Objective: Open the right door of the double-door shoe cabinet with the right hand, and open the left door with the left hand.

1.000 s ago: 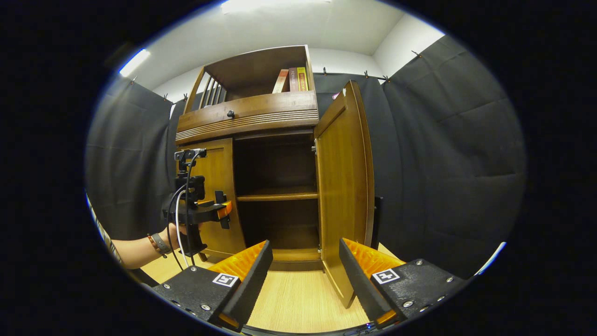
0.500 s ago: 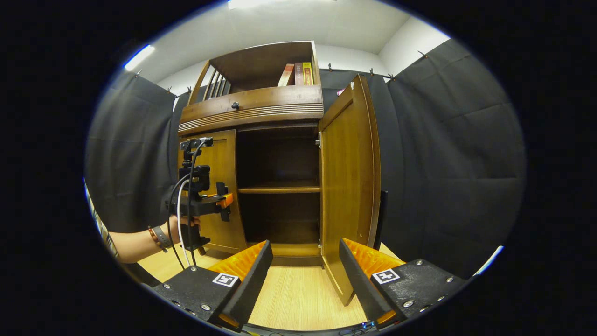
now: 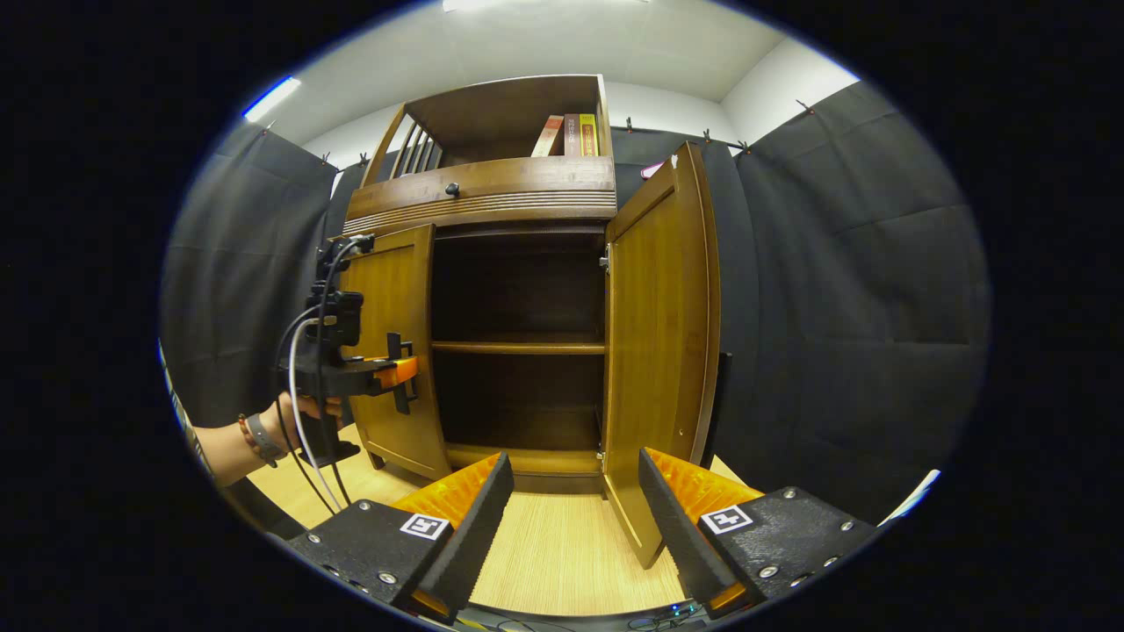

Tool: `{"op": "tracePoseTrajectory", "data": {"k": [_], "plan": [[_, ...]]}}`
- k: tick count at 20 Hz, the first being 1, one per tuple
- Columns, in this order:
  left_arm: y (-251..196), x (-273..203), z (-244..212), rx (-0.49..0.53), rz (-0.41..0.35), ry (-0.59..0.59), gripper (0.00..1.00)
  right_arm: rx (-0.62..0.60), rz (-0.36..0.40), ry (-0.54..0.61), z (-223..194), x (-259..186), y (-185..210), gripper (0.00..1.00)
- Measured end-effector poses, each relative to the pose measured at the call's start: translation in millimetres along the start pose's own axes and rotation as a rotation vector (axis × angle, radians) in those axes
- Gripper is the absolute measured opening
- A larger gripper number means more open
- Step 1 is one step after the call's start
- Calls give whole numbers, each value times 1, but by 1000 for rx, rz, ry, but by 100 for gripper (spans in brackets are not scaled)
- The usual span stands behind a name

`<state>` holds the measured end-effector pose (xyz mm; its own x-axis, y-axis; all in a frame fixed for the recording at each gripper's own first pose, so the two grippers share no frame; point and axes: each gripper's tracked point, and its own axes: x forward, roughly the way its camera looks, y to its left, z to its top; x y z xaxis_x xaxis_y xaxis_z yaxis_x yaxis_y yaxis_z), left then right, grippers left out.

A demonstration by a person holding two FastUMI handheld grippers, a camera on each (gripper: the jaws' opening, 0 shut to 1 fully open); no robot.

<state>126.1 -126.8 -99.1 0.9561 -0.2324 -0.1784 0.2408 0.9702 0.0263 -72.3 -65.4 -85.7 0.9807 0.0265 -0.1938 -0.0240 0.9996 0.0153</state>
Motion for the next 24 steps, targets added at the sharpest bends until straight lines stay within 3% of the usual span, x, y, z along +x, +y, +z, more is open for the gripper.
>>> {"op": "tracePoseTrajectory", "data": {"k": [2, 3, 4, 5, 7, 8, 9, 10, 23, 24], "plan": [[5, -17, 0, -3, 6, 4, 34, 11, 13, 0, 0, 2, 5, 99], [7, -23, 0, -7, 5, 7, 35, 17, 21, 0, -1, 3, 8, 89], [9, -31, 0, -10, 5, 10, 35, 21, 32, 0, -2, 4, 11, 89], [13, -39, 0, -16, 7, 12, 35, 20, 41, 0, -2, 5, 15, 99], [22, -56, 0, -31, 25, 11, 34, 10, 52, 0, -1, 9, 20, 99], [27, -65, 0, -34, 38, 10, 34, 8, 59, -1, -1, 10, 23, 89], [32, -73, 0, -29, 50, 10, 35, 7, 69, -1, 0, 14, 28, 89], [37, -81, 0, -14, 59, 14, 35, 7, 77, 0, 0, 15, 32, 99], [120, -155, -3, -33, 228, 23, 35, 2, 149, 9, -3, 27, 60, 99], [126, -154, -2, -28, 228, 24, 26, -1, 150, 10, -4, 28, 61, 99]]}}
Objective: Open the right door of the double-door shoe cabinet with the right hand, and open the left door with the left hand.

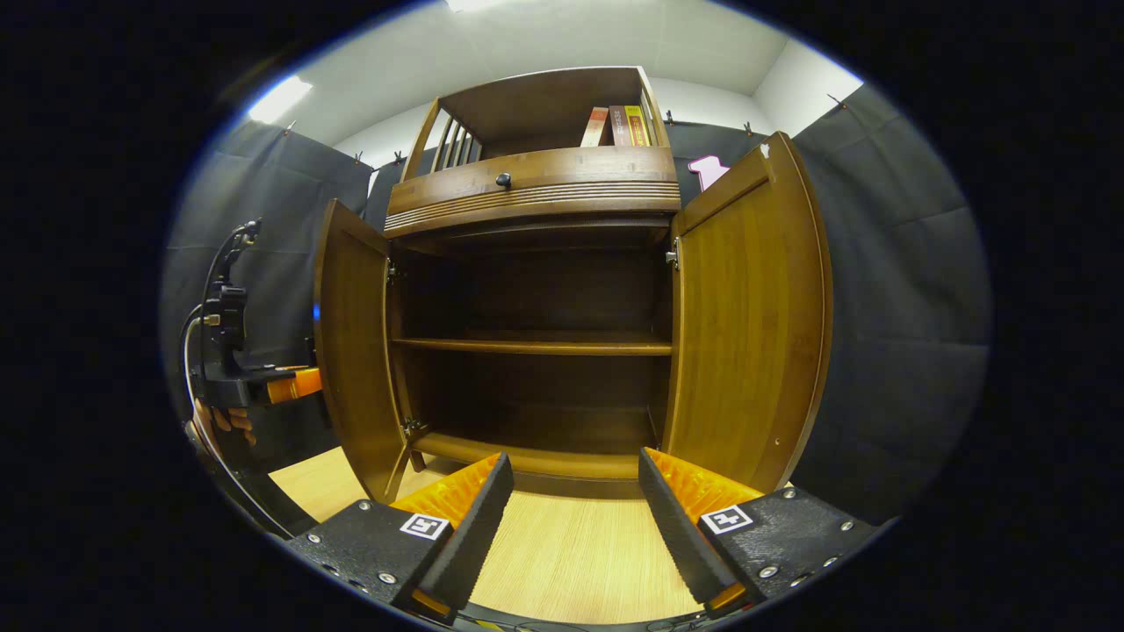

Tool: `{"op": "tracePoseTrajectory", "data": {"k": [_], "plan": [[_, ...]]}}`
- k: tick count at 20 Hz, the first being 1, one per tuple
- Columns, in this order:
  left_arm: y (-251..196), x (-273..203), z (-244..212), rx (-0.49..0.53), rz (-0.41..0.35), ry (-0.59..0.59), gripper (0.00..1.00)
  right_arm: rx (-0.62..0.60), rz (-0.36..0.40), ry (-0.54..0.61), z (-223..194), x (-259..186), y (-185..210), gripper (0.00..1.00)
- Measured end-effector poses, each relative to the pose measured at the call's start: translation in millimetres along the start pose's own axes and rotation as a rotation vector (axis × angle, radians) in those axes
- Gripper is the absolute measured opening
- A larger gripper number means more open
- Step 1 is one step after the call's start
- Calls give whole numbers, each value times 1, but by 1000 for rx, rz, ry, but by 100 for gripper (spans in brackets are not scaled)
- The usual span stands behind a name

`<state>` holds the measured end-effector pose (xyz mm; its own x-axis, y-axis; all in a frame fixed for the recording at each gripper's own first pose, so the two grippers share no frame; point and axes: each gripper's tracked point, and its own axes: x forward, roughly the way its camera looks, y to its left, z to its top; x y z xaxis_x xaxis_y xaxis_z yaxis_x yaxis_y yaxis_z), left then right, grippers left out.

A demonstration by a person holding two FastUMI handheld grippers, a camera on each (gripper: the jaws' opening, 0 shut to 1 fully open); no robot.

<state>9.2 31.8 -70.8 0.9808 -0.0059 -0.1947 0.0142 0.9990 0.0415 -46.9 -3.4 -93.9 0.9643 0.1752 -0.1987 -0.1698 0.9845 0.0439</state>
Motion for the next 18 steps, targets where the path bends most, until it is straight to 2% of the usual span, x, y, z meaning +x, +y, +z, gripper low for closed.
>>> {"op": "tracePoseTrajectory", "data": {"k": [3, 4, 8, 13, 15, 16, 18], "plan": [[32, -8, 0, -8, 35, 0, 20, -9, 2, 6, -3, 4, 4, 99], [36, -6, -1, -19, 32, -2, 19, -10, 4, 6, -3, 4, 6, 89], [60, -10, 0, -57, 4, -27, 18, -26, 4, 7, -4, 10, 14, 89], [82, -6, 1, 27, -43, -46, 18, -31, -1, -5, 0, 16, 24, 89], [88, -5, 0, 5, -81, -49, 18, -28, 0, -6, -2, 18, 30, 89], [93, -5, 0, 1, -98, -55, 18, -28, 2, -4, -2, 19, 34, 99], [102, -1, -1, 1, -135, -53, 18, -33, 7, -2, -3, 22, 40, 99]]}}
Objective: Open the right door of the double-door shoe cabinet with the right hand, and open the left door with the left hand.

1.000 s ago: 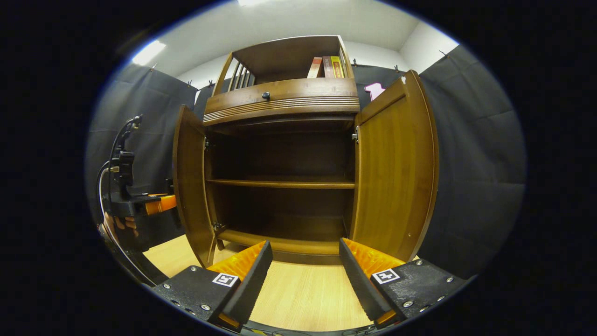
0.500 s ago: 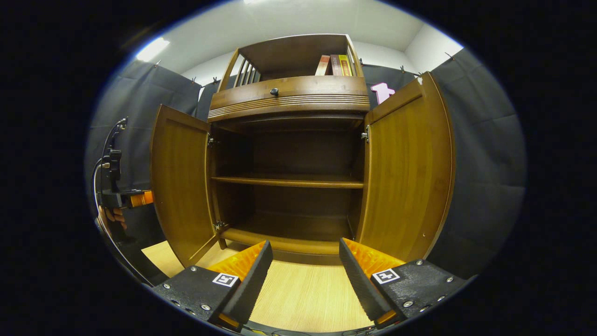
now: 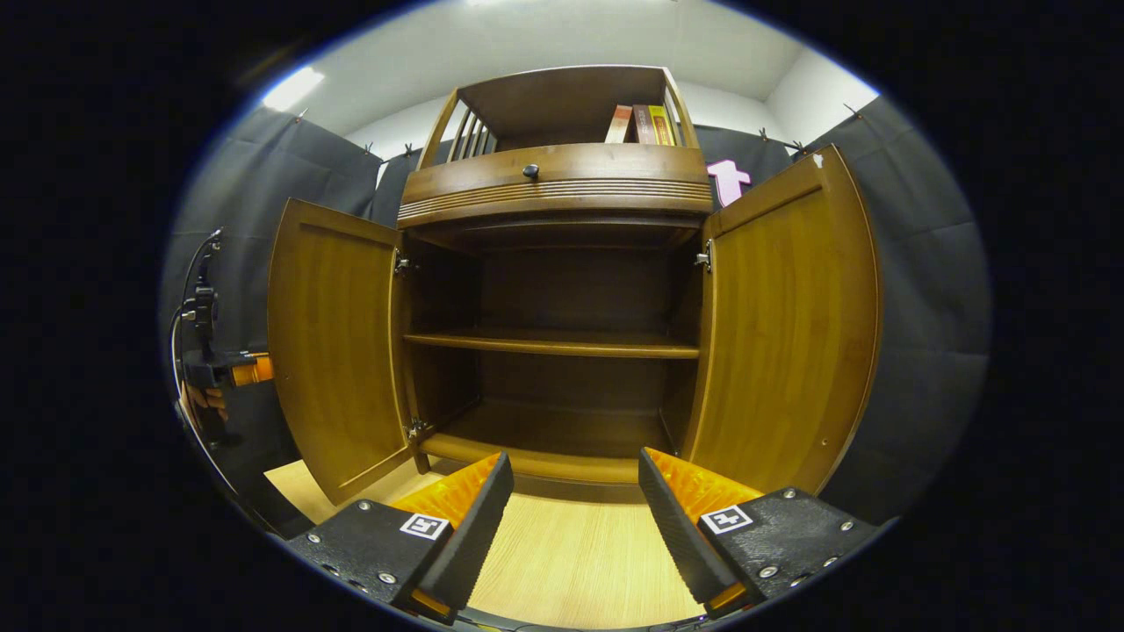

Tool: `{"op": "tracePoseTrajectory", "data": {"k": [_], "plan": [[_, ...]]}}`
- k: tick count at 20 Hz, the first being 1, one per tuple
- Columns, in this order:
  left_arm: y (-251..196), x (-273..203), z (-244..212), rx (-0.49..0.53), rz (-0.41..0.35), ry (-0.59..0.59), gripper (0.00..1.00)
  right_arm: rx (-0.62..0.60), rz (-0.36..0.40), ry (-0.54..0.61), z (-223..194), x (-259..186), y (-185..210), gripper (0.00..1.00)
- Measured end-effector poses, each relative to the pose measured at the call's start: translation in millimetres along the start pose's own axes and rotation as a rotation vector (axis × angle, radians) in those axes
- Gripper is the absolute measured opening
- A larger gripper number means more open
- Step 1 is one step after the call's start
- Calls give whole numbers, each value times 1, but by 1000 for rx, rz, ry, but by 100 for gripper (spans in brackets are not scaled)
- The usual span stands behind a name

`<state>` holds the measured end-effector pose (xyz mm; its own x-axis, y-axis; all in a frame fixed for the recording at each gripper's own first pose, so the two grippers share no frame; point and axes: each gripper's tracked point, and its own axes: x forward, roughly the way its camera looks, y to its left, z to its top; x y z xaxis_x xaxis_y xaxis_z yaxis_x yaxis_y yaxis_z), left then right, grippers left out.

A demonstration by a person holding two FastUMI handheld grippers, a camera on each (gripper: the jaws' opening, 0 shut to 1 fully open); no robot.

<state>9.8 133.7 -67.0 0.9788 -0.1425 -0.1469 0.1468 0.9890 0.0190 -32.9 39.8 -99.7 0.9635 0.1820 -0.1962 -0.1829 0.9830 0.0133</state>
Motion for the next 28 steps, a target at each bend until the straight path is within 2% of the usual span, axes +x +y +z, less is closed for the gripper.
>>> {"op": "tracePoseTrajectory", "data": {"k": [5, 7, 9, 13, 14, 17, 18, 20, 21, 22, 23, 25, 26, 27, 28], "plan": [[19, -4, -1, 3, -44, 6, 19, -5, 20, 2, -1, 6, 13, 99], [30, -18, 4, 40, -4, -9, 18, 0, 25, 6, -2, 8, 15, 99], [31, -39, 9, -2, 8, -20, 19, 3, 31, 10, -5, 11, 16, 99], [-3, -79, 43, -47, -10, -80, 20, 19, 43, 11, -4, 17, 14, 99], [-16, -82, 52, -35, -15, -94, 20, 32, 53, 4, -1, 18, 15, 89], [-64, -73, 51, -46, -33, -87, 20, 52, 61, -11, 3, 19, 15, 89], [-77, -67, 51, -71, -39, -90, 20, 52, 57, -13, 2, 16, 11, 99], [-93, -52, 41, -90, -11, -74, 20, 54, 47, -17, 3, 10, 5, 99], [-98, -44, 34, -91, 10, -66, 20, 56, 42, -19, 3, 5, 2, 89], [-104, -38, 28, -101, 24, -53, 20, 55, 37, -21, 4, 0, -2, 89], [-111, -31, 23, -121, 25, -41, 20, 53, 30, -23, 5, -3, -6, 99], [-124, -22, 16, -149, 28, -32, 26, 48, 20, -27, 6, -11, -13, 99], [-129, -17, 12, -143, 32, -27, 28, 45, 16, -27, 6, -13, -16, 89], [-134, -14, 8, -130, 37, -17, 29, 42, 12, -26, 5, -17, -19, 89], [-137, -12, 5, -118, 43, -14, 35, 38, 8, -23, 3, -20, -23, 89]]}}
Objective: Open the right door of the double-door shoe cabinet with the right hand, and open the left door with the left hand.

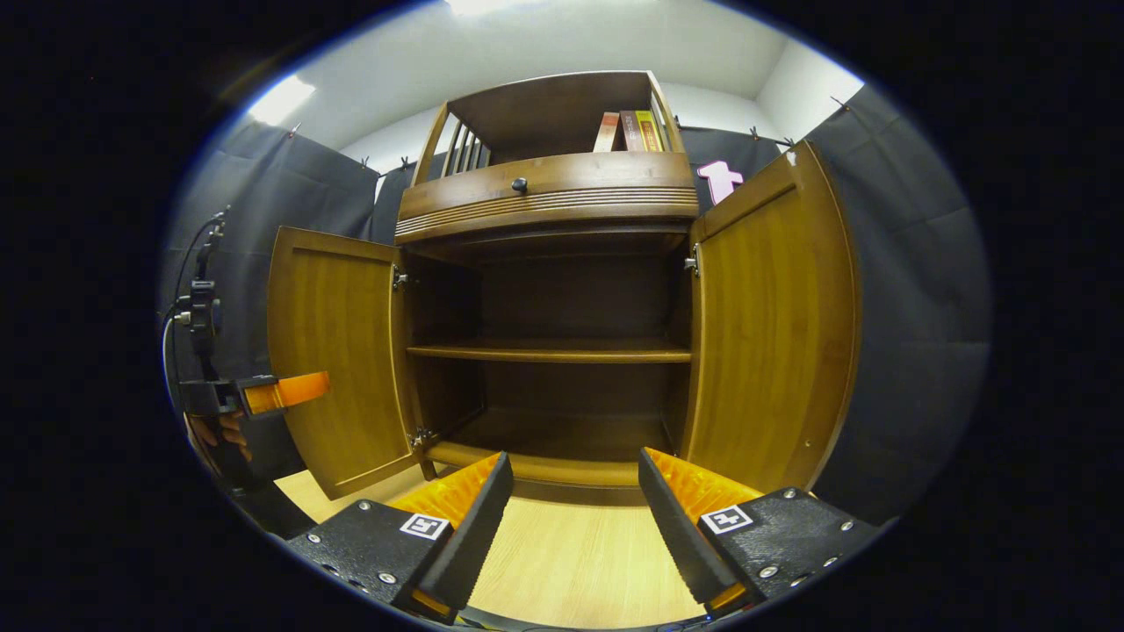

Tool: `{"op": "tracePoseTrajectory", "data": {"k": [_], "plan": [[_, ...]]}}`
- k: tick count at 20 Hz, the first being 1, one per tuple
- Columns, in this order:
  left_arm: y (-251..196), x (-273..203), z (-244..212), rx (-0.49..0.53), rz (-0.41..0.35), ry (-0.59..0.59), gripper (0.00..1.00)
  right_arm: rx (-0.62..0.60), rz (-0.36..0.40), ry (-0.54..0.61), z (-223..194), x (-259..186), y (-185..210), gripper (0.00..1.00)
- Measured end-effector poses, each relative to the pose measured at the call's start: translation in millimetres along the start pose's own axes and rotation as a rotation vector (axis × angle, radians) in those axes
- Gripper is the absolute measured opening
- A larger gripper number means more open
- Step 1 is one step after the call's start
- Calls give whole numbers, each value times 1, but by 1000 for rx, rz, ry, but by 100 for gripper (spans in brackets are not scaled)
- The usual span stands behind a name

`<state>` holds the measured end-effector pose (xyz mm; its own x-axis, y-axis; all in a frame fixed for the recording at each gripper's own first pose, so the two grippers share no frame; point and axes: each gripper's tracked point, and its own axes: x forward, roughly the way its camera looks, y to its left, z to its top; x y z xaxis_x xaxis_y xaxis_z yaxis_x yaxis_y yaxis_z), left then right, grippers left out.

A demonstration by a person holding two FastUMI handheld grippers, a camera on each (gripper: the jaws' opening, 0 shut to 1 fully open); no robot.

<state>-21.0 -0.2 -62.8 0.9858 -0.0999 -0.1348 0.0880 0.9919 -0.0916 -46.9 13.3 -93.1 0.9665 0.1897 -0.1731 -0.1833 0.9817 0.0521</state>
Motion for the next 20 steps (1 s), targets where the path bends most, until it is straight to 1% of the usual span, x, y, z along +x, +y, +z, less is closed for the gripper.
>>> {"op": "tracePoseTrajectory", "data": {"k": [1, 3, 5, 6, 7, 8, 9, 11, 12, 13, 14, 20], "plan": [[-4, 0, -1, 7, 3, -6, 41, -2, -4, 4, -2, -2, -4, 89], [-17, 1, -2, 15, -19, -11, 63, 0, -12, 10, -5, -5, -13, 89], [-23, 3, -6, 47, -21, -16, 84, 12, -14, 11, -5, -6, -19, 89], [-26, 2, -6, 63, -24, -19, 86, 16, -15, 11, -6, -6, -21, 89], [-32, 3, -7, 76, -26, -20, 88, 19, -16, 9, -7, -7, -24, 99], [-37, 3, -8, 87, -31, -19, 90, 21, -18, 7, -7, -7, -26, 99], [-41, 3, -9, 102, -37, -18, 92, 23, -20, 5, -8, -8, -29, 89], [-48, 5, -6, 131, -40, -28, 96, 31, -22, -1, -7, -9, -32, 89], [-52, 5, -5, 141, -43, -34, 96, 34, -23, -3, -7, -8, -34, 99], [-55, 6, -3, 148, -45, -42, 96, 35, -27, -3, -9, -9, -37, 99], [-58, 7, 0, 153, -47, -50, 97, 36, -30, -4, -9, -9, -38, 89], [-64, 8, 3, 180, -51, -63, 96, 47, -38, -9, -12, -8, -40, 89]]}}
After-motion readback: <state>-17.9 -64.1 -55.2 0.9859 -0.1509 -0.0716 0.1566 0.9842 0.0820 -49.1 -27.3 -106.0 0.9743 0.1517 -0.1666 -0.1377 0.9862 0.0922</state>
